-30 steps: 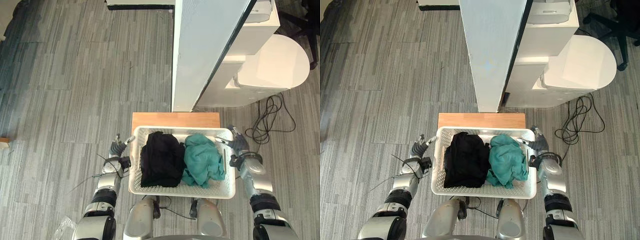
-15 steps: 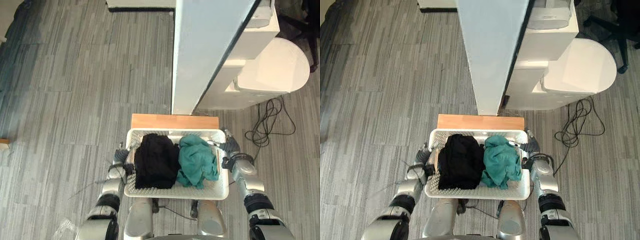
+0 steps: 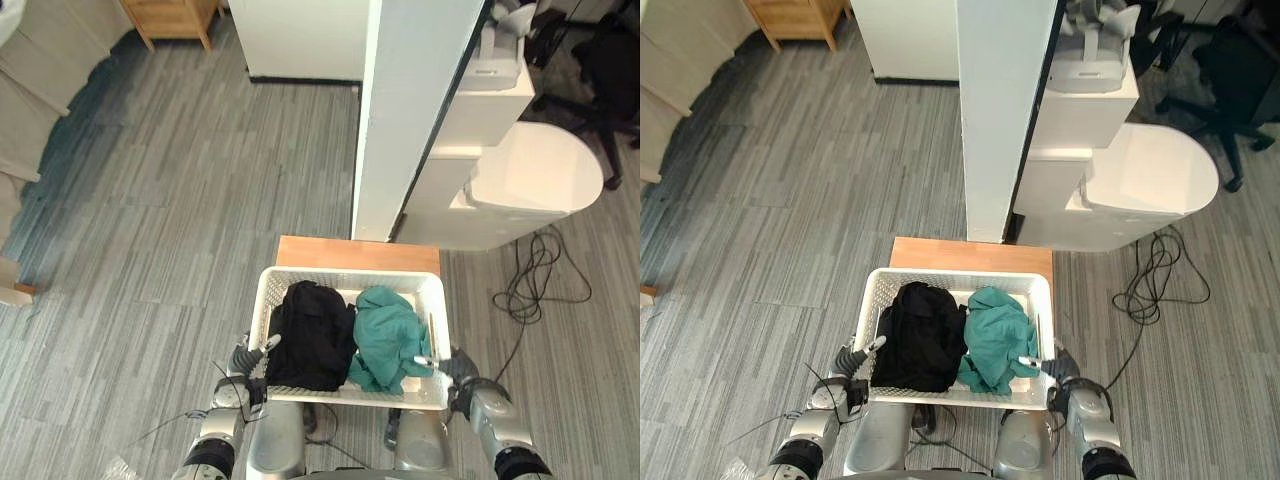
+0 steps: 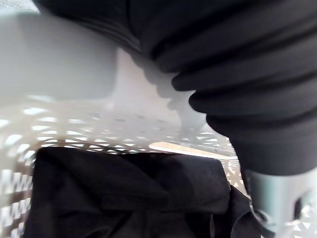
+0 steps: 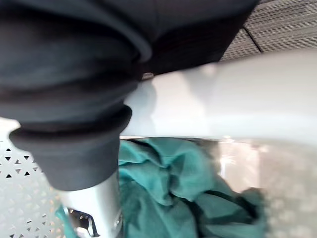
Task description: Pick up the laundry basket with both hands and put the clothes into the washing machine.
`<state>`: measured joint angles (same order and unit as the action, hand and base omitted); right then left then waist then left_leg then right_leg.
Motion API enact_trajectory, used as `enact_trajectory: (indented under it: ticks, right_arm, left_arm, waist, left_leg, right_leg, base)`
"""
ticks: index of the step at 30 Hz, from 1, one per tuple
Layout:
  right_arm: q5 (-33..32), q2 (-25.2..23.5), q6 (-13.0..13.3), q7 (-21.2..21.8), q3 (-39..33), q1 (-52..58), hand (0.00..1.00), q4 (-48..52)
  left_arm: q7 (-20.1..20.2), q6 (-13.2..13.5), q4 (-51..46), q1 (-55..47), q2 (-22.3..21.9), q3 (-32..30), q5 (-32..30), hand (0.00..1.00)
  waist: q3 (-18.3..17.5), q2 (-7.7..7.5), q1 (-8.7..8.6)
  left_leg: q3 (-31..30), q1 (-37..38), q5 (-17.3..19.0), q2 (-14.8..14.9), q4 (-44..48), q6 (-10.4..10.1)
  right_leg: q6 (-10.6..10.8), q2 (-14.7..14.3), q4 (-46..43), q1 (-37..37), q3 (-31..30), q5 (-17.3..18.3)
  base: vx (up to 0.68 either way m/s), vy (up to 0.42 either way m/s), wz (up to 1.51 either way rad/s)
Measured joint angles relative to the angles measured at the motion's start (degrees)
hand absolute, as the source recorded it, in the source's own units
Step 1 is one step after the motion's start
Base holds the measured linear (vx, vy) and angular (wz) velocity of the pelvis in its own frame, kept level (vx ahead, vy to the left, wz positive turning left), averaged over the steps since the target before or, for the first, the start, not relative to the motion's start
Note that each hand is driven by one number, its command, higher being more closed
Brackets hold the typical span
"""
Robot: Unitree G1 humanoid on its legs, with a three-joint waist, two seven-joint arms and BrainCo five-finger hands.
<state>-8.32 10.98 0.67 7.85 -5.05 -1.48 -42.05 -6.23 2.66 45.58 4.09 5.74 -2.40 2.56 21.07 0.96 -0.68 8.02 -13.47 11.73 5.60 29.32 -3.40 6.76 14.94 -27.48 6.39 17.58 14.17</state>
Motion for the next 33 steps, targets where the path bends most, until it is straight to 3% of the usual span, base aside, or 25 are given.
enact_trajectory:
  ticks: [5,16,20,22,26,33]
  right_arm:
    - [-0.02,0.11,-0.03,0.93,0.70,1.38,0.00,-1.86]
    - [-0.04,-0.65,-1.15,1.19,2.04,0.76,0.00,-4.43]
    - [0.00,-0.49,-1.82,0.96,1.94,1.29,0.00,0.51]
    - [0.12,-0.48,-1.99,1.06,0.19,3.08,0.00,8.42]
    - [1.74,-0.14,-1.26,0.96,-5.55,3.52,0.00,14.53]
    - [2.23,-0.66,-1.17,1.14,-8.75,6.78,0.00,19.33]
  left_arm:
    - [0.25,-0.32,0.31,-3.70,0.06,0.28,0.01,0.00]
    - [1.24,-1.31,1.60,-3.42,1.31,2.53,-1.19,0.00]
    - [1.10,-2.12,-8.07,-2.68,2.26,2.71,-1.21,0.00]
    - [1.05,-2.06,-13.72,-1.85,2.42,1.73,-1.11,0.00]
    - [0.78,-1.50,-17.57,-0.44,2.43,-0.43,-1.13,0.00]
    - [-0.05,-1.39,-22.08,-0.77,2.29,-2.79,-3.40,0.00]
  waist:
    - [-0.53,-0.73,-0.06]
    - [-3.04,-2.47,0.07]
    - [-3.13,-2.66,-0.13]
    - [-3.13,-2.66,-0.19]
    - [-3.13,-2.66,-0.37]
    - [-3.10,-2.69,-0.60]
  left_leg:
    - [0.22,-0.35,0.25,-1.43,-1.48,-0.53]
    - [1.80,-2.86,0.01,-0.60,-0.14,-0.93]
    - [2.18,-4.63,0.02,-0.16,1.03,-0.93]
    - [2.56,-5.73,0.01,0.62,1.79,-0.87]
    - [2.86,-6.03,0.06,1.68,3.43,0.02]
    - [3.11,-6.20,1.01,2.69,5.48,1.43]
  right_leg:
    - [0.28,1.16,-1.25,2.00,-1.07,0.46]
    - [0.13,-0.87,-0.63,4.91,-5.61,-0.08]
    - [-0.26,-1.13,-0.56,6.15,-6.12,-2.47]
    - [-0.56,-1.83,-0.48,7.21,-6.57,-2.85]
    - [-0.37,-2.64,-0.63,7.30,-6.83,-2.94]
    - [-0.71,-2.95,-2.53,7.41,-6.59,-1.50]
  base:
    - [-0.20,0.022,0.10]
    - [-0.03,0.012,-0.07]
    - [0.05,-0.006,-0.05]
    - [0.07,-0.011,-0.17]
    - [0.08,-0.014,-0.14]
    - [0.07,-0.014,-0.04]
